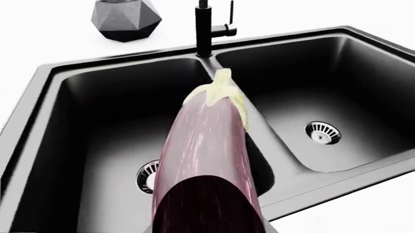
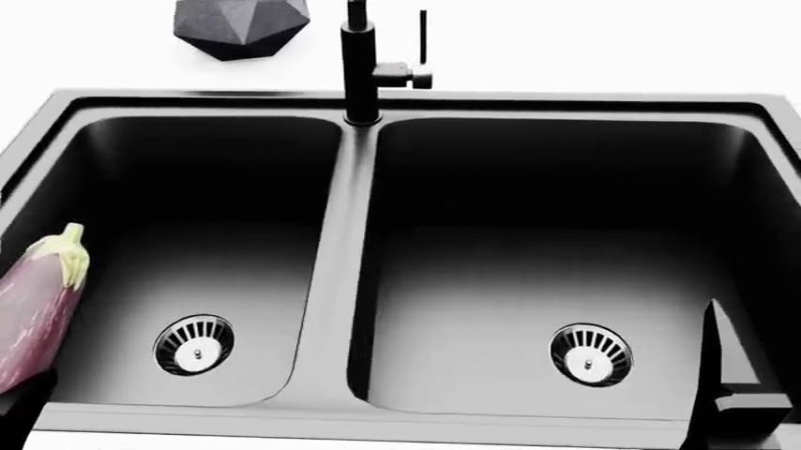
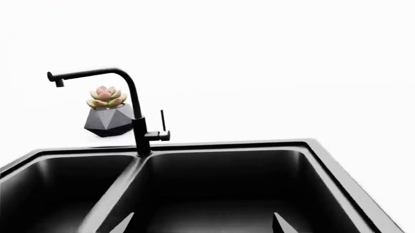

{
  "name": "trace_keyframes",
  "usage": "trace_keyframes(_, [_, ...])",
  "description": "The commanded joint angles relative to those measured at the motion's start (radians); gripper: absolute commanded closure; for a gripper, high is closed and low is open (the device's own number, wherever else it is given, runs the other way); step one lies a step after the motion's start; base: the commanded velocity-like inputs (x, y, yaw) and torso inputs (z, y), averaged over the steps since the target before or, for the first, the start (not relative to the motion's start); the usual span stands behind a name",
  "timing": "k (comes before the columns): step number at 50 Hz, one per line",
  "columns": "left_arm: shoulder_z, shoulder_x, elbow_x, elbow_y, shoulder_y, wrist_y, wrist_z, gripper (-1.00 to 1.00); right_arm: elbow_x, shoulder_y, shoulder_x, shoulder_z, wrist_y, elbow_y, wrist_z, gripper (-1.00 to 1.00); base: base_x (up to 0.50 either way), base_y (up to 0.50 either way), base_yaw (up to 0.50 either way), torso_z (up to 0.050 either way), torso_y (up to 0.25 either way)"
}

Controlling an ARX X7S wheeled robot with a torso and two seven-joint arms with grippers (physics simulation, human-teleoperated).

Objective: There is a mixed pile of frozen fruits and vegetables on the counter. Locate all the frozen vegetables and place the items in a bowl on the counter. Take all the frozen fruits and defrost them in a running sink.

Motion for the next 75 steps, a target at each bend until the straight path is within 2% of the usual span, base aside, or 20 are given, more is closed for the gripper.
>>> trace_keyframes(1, [-0.008,0.001,0.002,0.004,0.016,0.013,-0.003,1.0,-0.005,-0.001,0.0,-0.006,-0.002,0.001,-0.001,-1.0,0.0,-0.5,0.0,0.0,0.0])
trace_keyframes(31, [0.006,-0.016,-0.021,0.004,-0.015,0.007,-0.005,1.0,0.028,0.019,0.046,-0.002,0.004,-0.006,0.029,-1.0,0.0,-0.5,0.0,0.0,0.0])
trace_keyframes(37, [0.037,0.0,-0.027,0.002,-0.048,0.0,-0.025,1.0,0.025,0.022,0.048,-0.008,0.003,-0.005,0.031,-1.0,0.0,-0.5,0.0,0.0,0.0])
trace_keyframes(44, [0.016,-0.014,-0.021,0.001,-0.024,0.005,-0.004,1.0,0.025,0.024,0.055,-0.015,0.005,-0.005,0.033,-1.0,0.0,-0.5,0.0,0.0,0.0])
trace_keyframes(57, [0.057,0.004,-0.044,-0.004,-0.08,-0.002,-0.035,1.0,0.031,0.025,0.065,-0.013,0.006,-0.004,0.037,-1.0,0.0,-0.5,0.0,0.0,0.001])
trace_keyframes(75, [0.042,-0.01,-0.047,-0.001,-0.07,0.006,-0.025,1.0,0.05,0.026,0.056,-0.016,-0.001,0.009,0.05,-1.0,0.0,-0.5,0.0,0.0,0.0])
